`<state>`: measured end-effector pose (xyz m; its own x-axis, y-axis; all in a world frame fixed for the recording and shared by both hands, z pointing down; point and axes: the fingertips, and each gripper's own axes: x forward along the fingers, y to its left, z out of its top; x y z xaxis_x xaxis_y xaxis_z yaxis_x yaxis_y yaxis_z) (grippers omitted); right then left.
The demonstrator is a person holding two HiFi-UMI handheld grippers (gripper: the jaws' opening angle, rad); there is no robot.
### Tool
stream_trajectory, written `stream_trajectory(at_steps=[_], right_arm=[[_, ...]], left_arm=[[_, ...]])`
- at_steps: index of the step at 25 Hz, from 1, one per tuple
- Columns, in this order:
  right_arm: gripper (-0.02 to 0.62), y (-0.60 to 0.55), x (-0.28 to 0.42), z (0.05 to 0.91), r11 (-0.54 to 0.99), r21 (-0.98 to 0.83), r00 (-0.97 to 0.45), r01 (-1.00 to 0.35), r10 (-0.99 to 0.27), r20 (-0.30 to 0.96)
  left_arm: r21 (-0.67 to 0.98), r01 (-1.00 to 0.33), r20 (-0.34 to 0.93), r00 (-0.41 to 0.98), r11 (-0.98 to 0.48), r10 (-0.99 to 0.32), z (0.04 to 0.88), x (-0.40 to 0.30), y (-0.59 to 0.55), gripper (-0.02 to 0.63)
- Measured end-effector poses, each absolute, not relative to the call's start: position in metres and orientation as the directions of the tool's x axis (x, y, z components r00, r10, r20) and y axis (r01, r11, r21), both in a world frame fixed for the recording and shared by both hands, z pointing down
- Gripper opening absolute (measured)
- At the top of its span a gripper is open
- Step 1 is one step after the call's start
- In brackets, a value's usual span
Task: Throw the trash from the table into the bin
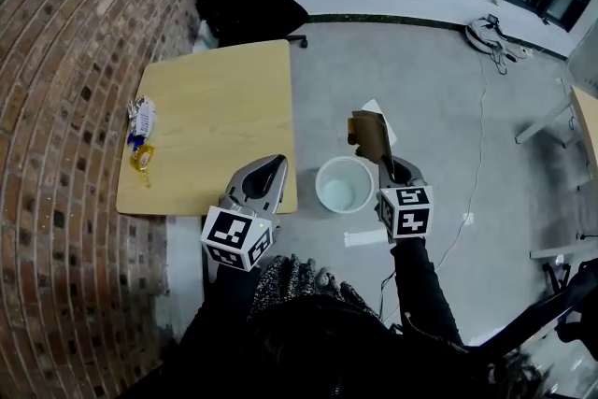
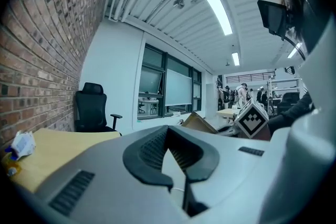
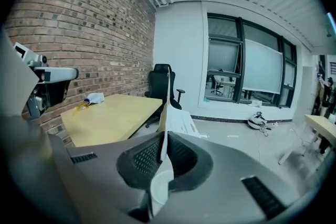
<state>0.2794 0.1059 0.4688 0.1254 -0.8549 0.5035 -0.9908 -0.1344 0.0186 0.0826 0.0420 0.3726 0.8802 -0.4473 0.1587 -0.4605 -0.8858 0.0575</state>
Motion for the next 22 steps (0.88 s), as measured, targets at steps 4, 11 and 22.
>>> stream_trajectory(at_steps=[4,11,22], right_arm=[[0.012,0.118,0.299,0.480,-0.140,-0.002,0.118,-0.990,-0.846,0.520],[0.013,0.109,0.323,0.495,-0.177,-0.027,0.136,-0.984,-0.836,0.531],[0.012,0.079,0.378,0.497,-0.223,0.023,0.198,-0.974,-0.806,0.558]], left_arm=[[0.050,-0.462,0.168,0.878,-0.885,-0.449,0.376,0.108,0.048,0.006],[0.048,-0.427,0.184,0.892,-0.903,-0.412,0.388,0.143,0.024,0.006],[0.054,-0.306,0.152,0.943,-0.950,-0.295,0.392,0.221,-0.012,0.006]])
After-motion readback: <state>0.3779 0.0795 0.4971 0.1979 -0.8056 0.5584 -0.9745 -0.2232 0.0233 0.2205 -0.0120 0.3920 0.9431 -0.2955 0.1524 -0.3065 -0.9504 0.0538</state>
